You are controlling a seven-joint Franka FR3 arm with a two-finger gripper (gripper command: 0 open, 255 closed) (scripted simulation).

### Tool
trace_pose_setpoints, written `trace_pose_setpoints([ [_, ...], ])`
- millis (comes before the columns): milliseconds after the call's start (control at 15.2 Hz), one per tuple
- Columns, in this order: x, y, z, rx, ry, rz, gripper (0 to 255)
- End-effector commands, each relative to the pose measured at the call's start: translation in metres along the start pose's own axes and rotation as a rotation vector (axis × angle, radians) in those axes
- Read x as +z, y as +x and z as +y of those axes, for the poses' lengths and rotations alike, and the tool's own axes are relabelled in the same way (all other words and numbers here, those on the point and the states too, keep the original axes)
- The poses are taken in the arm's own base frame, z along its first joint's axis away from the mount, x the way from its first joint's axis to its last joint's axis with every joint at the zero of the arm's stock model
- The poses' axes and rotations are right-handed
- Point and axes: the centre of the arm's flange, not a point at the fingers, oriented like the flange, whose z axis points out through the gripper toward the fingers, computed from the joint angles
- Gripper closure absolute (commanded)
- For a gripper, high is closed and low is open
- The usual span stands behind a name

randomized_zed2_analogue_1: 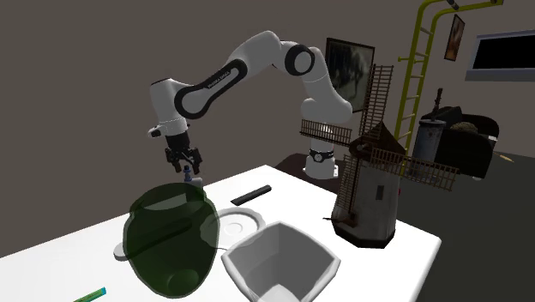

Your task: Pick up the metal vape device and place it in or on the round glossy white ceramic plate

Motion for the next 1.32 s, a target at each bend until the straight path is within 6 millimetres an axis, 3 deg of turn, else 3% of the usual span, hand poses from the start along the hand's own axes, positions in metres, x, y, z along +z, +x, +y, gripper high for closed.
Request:
trace_pose_setpoints([
  [0, 0.0, 0.0, 0.0, 0.0, 0.0, 0.0, 255],
  [594, 0.0, 0.0, 0.0, 0.0, 0.0, 0.0, 255],
  [1254, -0.052, -0.005, -0.006, 0.0, 0.0, 0.0, 255],
])
